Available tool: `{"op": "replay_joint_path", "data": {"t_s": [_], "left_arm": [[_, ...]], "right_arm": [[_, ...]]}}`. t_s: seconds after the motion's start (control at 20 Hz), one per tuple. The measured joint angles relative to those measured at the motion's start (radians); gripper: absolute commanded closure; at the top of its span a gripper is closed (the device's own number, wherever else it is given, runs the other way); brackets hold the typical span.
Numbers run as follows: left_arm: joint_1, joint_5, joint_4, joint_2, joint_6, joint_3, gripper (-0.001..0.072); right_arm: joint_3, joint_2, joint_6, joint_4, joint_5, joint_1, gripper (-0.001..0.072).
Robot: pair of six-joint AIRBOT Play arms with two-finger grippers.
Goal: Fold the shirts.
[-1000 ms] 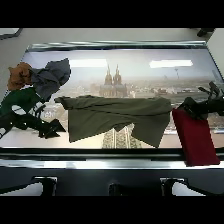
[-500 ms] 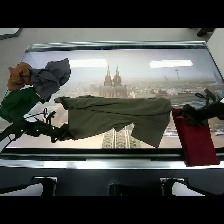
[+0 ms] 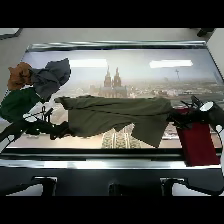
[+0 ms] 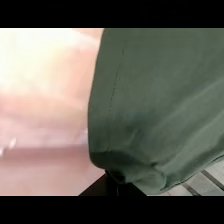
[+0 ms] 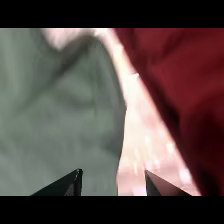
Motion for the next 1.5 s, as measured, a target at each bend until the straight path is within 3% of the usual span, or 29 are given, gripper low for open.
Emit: {"op": "replay_joint_path", "data": {"t_s": [0.15, 0.2, 0.3, 0.6, 0.85, 1.05, 1.25, 1.5], "left_arm": [[0.0, -0.001, 0.002, 0.01, 0.008, 0.0, 0.0675], [0.0, -0.003, 0.0, 0.012, 0.01, 0.0, 0.0676], [0.0, -0.009, -0.006, 0.015, 0.013, 0.0, 0.0676], [0.018, -0.058, -0.008, 0.064, 0.046, 0.193, 0.0679], [0.05, -0.067, 0.036, 0.233, 0.053, 0.794, 0.0678], [0.073, -0.039, 0.203, 0.383, -0.035, 1.226, 0.0679], [0.078, -0.028, 0.339, 0.556, -0.1, 1.295, 0.0679], [0.08, 0.014, 0.425, 0.628, -0.138, 1.303, 0.0679]], "right_arm": [[-0.006, -0.024, 0.014, 0.036, -0.097, 0.007, 0.03], [-0.006, -0.034, 0.018, 0.049, -0.121, 0.007, 0.0379], [-0.007, -0.053, 0.022, 0.069, -0.154, 0.008, 0.0657], [0.112, -0.016, -0.042, 0.095, -0.089, 0.01, 0.0661], [0.497, 0.247, -0.136, 0.101, -0.032, 0.011, 0.0661], [0.766, 0.515, -0.142, 0.066, -0.122, 0.01, 0.0662], [0.854, 0.708, -0.047, -0.043, -0.14, 0.01, 0.0662], [0.887, 0.786, 0.035, -0.13, -0.088, 0.01, 0.0662]]}}
